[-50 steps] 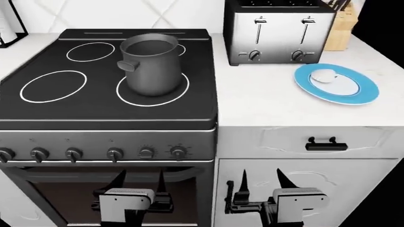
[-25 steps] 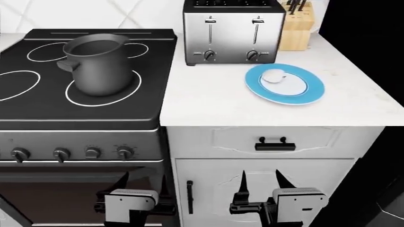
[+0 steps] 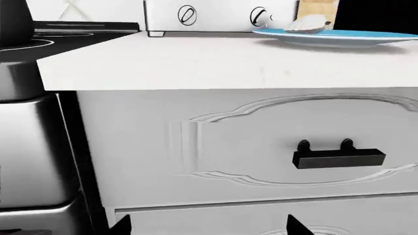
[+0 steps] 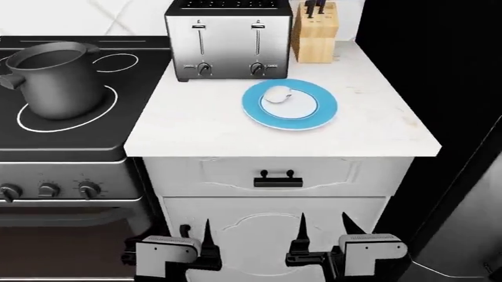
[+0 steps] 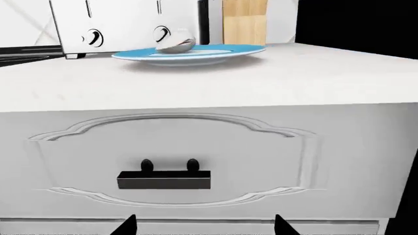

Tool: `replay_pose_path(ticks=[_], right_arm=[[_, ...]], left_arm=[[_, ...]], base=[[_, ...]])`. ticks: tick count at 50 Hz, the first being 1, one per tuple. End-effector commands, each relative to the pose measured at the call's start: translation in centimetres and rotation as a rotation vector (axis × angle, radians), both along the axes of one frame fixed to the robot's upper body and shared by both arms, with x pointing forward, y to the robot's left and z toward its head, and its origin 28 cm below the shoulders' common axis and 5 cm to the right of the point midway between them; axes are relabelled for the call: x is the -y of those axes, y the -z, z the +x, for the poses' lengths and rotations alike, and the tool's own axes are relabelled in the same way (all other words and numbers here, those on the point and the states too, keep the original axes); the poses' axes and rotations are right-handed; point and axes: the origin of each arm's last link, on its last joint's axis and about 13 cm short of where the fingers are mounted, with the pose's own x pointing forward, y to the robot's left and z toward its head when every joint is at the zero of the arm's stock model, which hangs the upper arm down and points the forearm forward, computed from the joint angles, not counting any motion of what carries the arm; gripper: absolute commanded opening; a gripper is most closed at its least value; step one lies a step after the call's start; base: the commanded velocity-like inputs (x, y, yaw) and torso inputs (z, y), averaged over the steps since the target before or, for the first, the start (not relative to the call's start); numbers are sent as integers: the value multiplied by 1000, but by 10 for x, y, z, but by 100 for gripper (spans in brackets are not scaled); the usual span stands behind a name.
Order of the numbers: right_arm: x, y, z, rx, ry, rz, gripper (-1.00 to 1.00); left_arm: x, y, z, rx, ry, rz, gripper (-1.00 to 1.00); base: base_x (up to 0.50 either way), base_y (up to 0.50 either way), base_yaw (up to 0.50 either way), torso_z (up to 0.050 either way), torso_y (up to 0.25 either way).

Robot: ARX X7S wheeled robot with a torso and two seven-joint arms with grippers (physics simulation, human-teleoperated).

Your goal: Frozen meat rests on a plate on the counter. Retrieve the meat and place it in a pot on a burner. Then turn the burner on.

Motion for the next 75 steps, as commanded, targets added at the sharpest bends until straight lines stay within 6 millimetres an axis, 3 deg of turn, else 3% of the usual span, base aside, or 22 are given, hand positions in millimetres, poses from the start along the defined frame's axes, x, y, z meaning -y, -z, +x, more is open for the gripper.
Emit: replay_pose_path(ticks=[1,11,21,56,62,69,75], right_arm=[[1,1,2,-7,3,1,100],[0,2,3,-4,11,-2,100],[-10,-2,3,-46,-46,-38,100],[-10,-2,3,-47,-49,-38,100],[-11,-17,1,-26,-38,-40,100],[-7,-65,-7,17,-46,-25,100],[-1,-102,-10,28,-65,-23,100]], left_arm=[[1,1,0,-1,7,4,100],[1,2,0,-2,9,4,100],[-4,-9,6,42,-77,-76,100],[-4,-9,7,44,-80,-78,100],[-8,-21,7,113,-70,-109,100],[-12,-44,5,128,-33,-103,100],[-16,-77,2,145,15,-100,100]], base=[[0,-500,0,0,0],[0,-500,0,0,0],[0,0,0,0,0],[0,0,0,0,0],[0,0,0,13,0],[0,0,0,50,0],[0,0,0,50,0]])
